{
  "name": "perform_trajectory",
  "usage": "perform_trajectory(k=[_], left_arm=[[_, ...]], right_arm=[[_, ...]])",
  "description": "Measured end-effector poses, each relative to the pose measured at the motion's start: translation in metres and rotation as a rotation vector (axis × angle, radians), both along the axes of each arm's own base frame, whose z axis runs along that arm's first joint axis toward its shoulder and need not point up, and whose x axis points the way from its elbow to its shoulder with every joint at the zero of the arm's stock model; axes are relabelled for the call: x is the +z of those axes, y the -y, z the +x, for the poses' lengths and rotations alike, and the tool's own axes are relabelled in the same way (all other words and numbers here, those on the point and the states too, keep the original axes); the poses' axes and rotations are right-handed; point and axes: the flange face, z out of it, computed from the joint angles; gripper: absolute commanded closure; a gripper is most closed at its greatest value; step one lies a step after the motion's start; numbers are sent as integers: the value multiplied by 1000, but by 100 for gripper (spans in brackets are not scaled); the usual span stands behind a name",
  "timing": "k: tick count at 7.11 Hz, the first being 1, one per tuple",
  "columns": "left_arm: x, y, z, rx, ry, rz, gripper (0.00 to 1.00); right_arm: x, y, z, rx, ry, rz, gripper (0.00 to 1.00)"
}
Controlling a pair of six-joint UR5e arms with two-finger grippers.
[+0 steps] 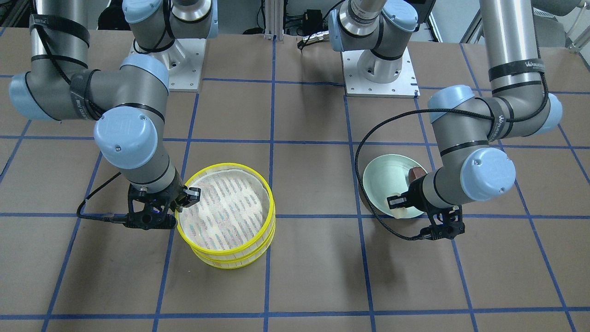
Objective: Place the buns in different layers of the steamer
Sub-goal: 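Lift the top steamer tier with the right gripper while the left carries the bun over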
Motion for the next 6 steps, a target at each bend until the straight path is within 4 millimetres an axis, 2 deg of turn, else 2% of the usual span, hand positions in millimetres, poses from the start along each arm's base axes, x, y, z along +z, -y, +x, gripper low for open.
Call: perform_trajectory(k=[1,2,4,5,6], left_arm=[[25,0,-10,7,4,-36,100],[42,-3,-23,7,-5,-61,100],[61,-5,-50,89,-89,-100,100],[66,-4,-67,134,-126,-120,100],[70,-4,-94,162,-143,-149,100]], right_arm=[[1,0,0,-2,4,-1,100],[6,-1,0,-4,5,-8,100],[45,-10,-8,-13,5,-33,100],[62,-17,-26,-36,0,-19,100],[73,-21,-58,-66,-9,7,100]])
